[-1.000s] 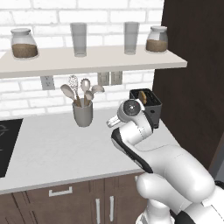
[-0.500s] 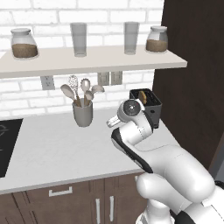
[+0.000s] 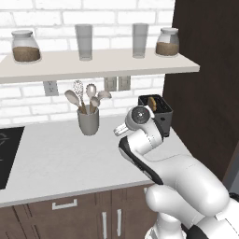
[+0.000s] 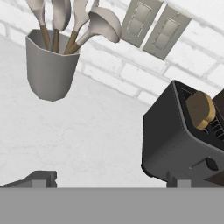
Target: Start the toaster. Once the lever pops up, take the bread to the plate on the dining counter.
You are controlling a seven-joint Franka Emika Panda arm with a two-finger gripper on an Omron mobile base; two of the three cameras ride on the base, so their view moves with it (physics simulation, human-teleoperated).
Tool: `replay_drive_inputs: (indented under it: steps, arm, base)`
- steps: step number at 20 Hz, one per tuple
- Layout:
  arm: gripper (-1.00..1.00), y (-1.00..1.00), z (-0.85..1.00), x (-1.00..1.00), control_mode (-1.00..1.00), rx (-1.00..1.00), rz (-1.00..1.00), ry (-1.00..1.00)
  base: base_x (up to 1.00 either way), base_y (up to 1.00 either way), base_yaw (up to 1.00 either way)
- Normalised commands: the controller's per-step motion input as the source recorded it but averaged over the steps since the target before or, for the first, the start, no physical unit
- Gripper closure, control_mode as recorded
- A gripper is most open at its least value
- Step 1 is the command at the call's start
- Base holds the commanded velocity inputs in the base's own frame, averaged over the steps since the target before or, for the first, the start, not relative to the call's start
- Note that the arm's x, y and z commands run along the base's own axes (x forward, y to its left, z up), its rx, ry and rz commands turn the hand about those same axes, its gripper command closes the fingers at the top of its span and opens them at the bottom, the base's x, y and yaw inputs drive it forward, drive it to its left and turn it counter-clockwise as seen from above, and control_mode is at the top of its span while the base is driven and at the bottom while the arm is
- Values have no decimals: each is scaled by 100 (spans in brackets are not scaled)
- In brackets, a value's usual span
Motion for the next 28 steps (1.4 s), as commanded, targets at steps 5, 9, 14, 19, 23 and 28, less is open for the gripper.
replay_drive_inputs:
  steps: [5, 9, 14, 19, 23, 28]
  arm:
    - [-100, 0, 0, 0, -100, 0, 0, 0]
    - [-100, 0, 0, 0, -100, 0, 0, 0]
    - [-100, 0, 0, 0, -100, 0, 0, 0]
    - [-100, 0, 0, 0, -100, 0, 0, 0]
    - [-100, 0, 0, 0, -100, 0, 0, 0]
    - [-100, 0, 0, 0, -100, 0, 0, 0]
  base:
    - [0, 0, 0]
    - [0, 0, 0]
    - [0, 0, 0]
    - [0, 0, 0]
    - [0, 0, 0]
    - [0, 0, 0]
